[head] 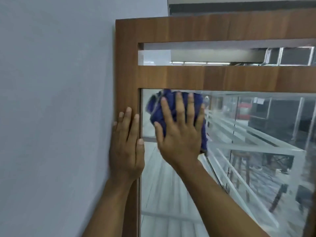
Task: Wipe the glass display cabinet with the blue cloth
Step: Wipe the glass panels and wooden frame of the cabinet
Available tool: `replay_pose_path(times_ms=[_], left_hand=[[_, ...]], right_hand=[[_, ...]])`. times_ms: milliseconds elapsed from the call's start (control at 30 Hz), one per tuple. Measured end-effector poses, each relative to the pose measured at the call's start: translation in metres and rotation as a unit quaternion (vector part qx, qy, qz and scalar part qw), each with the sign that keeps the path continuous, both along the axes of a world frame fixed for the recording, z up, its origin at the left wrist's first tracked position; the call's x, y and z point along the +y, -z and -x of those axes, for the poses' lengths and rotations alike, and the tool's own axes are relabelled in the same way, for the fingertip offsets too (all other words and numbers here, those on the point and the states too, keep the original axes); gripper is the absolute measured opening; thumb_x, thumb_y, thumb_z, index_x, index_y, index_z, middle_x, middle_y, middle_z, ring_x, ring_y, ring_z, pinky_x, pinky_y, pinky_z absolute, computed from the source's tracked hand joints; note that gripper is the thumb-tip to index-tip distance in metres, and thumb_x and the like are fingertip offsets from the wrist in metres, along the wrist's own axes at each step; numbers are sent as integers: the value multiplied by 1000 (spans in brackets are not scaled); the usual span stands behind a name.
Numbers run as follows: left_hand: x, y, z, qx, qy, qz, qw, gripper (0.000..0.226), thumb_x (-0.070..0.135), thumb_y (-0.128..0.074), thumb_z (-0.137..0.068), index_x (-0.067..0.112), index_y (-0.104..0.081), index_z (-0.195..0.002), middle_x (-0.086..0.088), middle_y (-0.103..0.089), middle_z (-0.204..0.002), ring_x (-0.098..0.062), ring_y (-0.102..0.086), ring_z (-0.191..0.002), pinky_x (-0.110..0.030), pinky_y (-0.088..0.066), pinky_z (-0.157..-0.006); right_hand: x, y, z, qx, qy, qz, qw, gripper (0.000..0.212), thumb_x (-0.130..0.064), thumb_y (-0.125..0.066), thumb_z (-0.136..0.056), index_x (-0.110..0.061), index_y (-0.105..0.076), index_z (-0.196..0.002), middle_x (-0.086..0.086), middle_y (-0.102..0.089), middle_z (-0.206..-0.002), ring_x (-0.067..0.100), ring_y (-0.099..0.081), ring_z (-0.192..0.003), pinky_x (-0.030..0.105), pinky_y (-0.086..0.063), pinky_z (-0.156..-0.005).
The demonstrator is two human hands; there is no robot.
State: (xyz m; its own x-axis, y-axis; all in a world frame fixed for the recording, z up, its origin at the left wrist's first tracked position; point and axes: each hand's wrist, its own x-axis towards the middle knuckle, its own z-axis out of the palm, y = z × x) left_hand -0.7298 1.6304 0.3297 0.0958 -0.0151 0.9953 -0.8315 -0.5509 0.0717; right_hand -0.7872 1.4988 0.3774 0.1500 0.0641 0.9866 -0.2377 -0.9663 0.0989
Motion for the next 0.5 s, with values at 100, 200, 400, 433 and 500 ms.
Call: replay_pose_path(times_ms=[100, 200, 400, 433, 500], left_hand=[[-2, 11, -6, -27, -8, 1, 1000, 54, 22, -28, -100, 5, -27, -152, -10, -23, -161, -26, -17, -154, -50, -19, -124], [-3, 33, -7, -37, -26, -3, 999, 54, 19, -31, -98, 3, -33, -150, -13, -25, -160, -28, -18, -153, -47, -17, -125], [-6, 90, 2, -10, -29, 1, 1000, 53, 17, -33, -97, 3, -38, -148, -17, -27, -158, -27, -17, -152, -47, -16, -125], [-6, 92, 1, -11, -24, -1, 1000, 53, 17, -33, -98, 2, -38, -148, -20, -28, -158, -31, -18, -151, -49, -16, -125], [-6, 101, -2, -17, -18, -7, 1000, 52, 17, -31, -99, 1, -37, -148, -26, -28, -157, -37, -20, -150, -51, -16, -124]], right_hand=[[9, 6, -11, 38, -44, 86, 995, 60, -46, -46, -101, -24, -34, -155, 10, -25, -164, 32, -15, -153, 54, -6, -125], [-45, 29, 17, 8, -22, 74, 997, 57, -49, -45, -102, -27, -36, -154, 11, -27, -163, 34, -18, -153, 55, -11, -124], [-63, 97, 39, -78, 29, -103, 991, 56, -48, -41, -102, -22, -40, -152, 21, -29, -159, 47, -21, -148, 64, -11, -120], [-40, 107, 26, -49, 16, -65, 997, 56, -48, -43, -102, -22, -40, -152, 20, -31, -159, 45, -22, -148, 62, -11, -121], [-1, 135, 1, 18, -14, 45, 999, 55, -47, -44, -102, -24, -41, -152, 15, -32, -160, 40, -24, -150, 58, -10, -123]])
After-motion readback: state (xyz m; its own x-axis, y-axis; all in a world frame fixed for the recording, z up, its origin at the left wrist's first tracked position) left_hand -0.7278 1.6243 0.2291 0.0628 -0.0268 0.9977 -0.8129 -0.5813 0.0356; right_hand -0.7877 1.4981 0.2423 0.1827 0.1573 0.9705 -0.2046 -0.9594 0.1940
